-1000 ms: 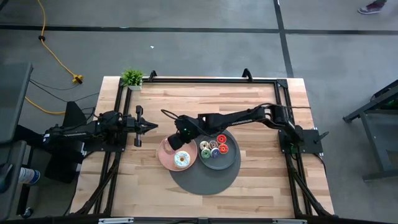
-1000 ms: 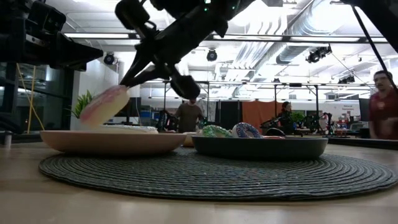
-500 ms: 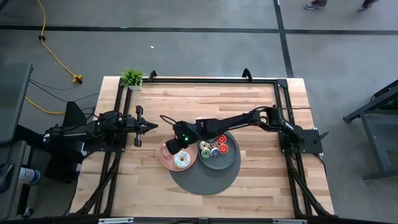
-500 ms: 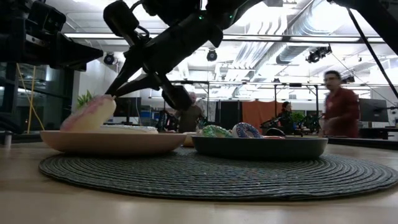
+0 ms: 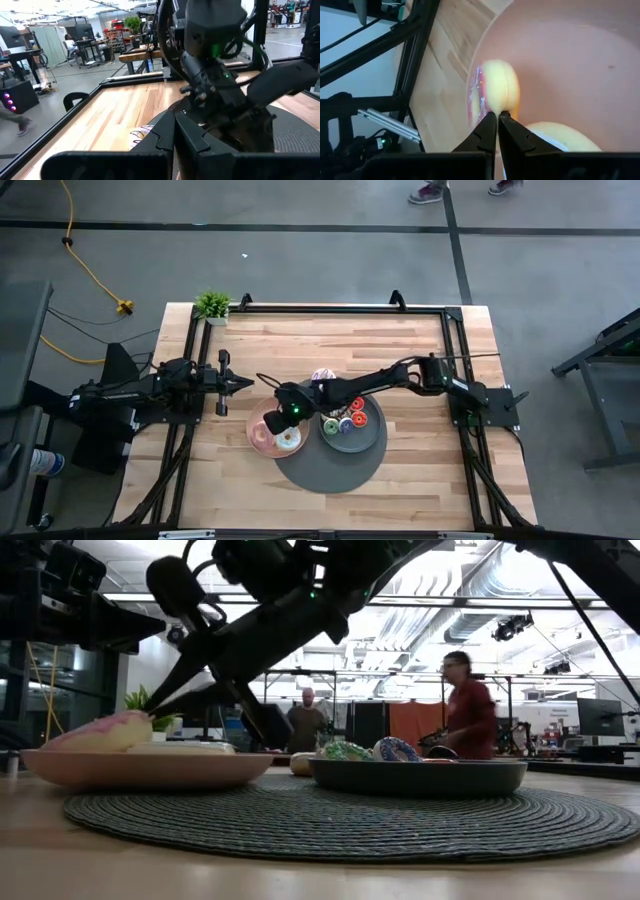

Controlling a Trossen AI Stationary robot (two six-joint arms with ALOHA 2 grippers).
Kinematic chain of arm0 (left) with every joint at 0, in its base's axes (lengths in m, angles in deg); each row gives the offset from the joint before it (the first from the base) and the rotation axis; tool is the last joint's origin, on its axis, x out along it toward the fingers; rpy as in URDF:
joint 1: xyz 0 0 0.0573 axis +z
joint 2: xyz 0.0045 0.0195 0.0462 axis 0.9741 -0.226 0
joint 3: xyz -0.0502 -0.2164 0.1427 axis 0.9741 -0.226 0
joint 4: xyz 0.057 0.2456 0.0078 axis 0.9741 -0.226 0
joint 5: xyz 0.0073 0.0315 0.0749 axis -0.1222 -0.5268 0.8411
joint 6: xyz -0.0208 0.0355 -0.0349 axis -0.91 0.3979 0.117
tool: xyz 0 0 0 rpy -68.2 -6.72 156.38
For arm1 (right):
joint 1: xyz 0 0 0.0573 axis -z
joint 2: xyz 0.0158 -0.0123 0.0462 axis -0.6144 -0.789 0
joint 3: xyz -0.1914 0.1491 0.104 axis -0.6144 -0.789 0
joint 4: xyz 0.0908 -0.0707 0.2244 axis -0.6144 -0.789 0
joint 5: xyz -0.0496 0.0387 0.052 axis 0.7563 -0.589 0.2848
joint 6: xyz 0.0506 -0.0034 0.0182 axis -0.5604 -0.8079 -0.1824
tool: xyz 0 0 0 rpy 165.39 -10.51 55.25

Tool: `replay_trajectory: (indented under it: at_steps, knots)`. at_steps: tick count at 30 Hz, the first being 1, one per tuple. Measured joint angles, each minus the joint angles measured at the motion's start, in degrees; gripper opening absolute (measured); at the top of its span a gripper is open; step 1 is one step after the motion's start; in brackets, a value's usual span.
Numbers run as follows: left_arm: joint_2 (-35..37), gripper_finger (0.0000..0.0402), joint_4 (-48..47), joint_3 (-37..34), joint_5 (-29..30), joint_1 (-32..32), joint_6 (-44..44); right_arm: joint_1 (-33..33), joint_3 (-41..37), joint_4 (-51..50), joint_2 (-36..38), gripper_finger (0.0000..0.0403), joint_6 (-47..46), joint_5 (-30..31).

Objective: Pick & Place donuts
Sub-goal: Put the big pink donut on the pink plate, then put the big purple donut on the pink plate

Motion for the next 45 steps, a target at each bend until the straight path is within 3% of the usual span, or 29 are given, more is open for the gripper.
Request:
replay_trajectory:
  at_steps: [12,25,30,45]
  knots:
    - [0.0,0.0001,0.01,0.0,0.0,-0.01,0.0,0.31,-0.01,0.16,-0.35,0.0027,0.97,0.24]
    - [0.0,0.0001,0.01,0.0,-0.01,-0.01,0.01,0.31,-0.02,0.17,-0.35,0.0176,2.15,0.19]
    - [0.0,0.0001,0.0,0.0,0.0,0.0,0.0,0.39,0.01,0.93,-0.35,0.0214,2.15,0.02]
    - [0.0,0.0001,0.01,0.0,0.0,0.0,0.01,1.86,0.03,-2.46,3.4,0.0227,8.48,1.28]
